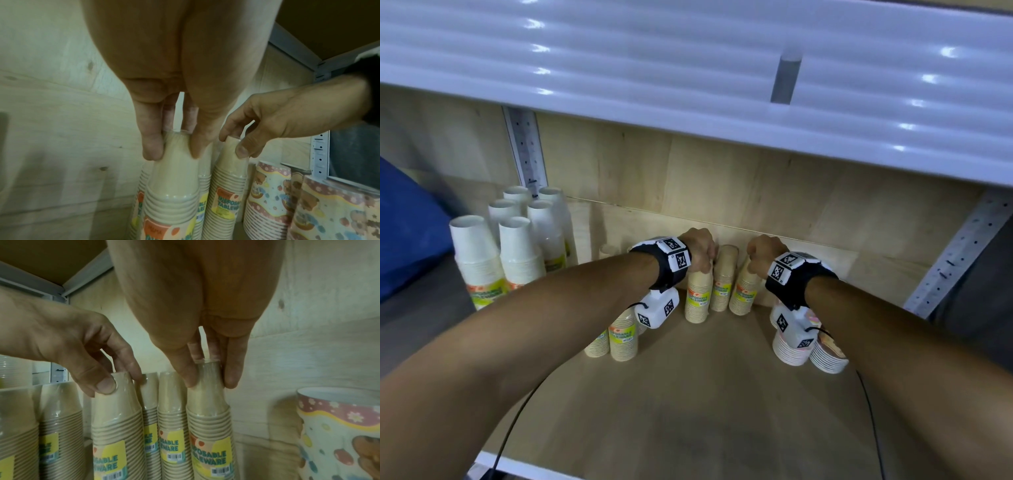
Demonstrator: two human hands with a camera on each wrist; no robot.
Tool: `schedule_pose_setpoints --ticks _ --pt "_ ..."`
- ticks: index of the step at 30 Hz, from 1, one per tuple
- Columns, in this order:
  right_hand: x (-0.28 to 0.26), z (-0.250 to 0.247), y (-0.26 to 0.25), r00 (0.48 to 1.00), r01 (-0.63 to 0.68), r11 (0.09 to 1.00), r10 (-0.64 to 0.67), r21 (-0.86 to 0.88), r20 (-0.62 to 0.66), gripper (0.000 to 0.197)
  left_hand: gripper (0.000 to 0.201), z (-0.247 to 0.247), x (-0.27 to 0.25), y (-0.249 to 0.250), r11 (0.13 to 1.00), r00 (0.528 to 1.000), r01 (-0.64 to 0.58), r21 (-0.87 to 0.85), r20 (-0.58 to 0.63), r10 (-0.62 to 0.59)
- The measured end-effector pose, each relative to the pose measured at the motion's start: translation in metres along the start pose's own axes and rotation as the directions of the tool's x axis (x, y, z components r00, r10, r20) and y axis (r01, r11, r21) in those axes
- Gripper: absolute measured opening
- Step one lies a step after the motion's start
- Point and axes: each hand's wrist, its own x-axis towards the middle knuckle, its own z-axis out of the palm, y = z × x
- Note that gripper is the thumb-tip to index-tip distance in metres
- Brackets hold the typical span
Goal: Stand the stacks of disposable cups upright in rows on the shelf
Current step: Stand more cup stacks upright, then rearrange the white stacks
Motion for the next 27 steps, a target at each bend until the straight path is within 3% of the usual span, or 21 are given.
schedule_pose_setpoints --ticks 19,22,27 --pt "0.002 -0.005 -0.003 0.999 -0.018 1.0 0.019 0.006 -0.04 0.027 0.046 0.0 -0.001 0.001 1.0 0.999 -0.001 0.019 0.046 0.0" --pt "-0.001 -0.017 -0.008 0.996 -0.054 0.998 0.055 0.009 -0.065 0.034 0.048 -0.006 -0.005 0.001 1.0 1.0 0.0 0.016 0.026 0.0" --pt "-0.014 -0.025 -0.021 0.992 -0.003 1.0 0.005 0.017 -0.123 0.034 0.049 -0.03 -0.02 0.001 0.999 1.0 -0.007 0.041 -0.027 0.008"
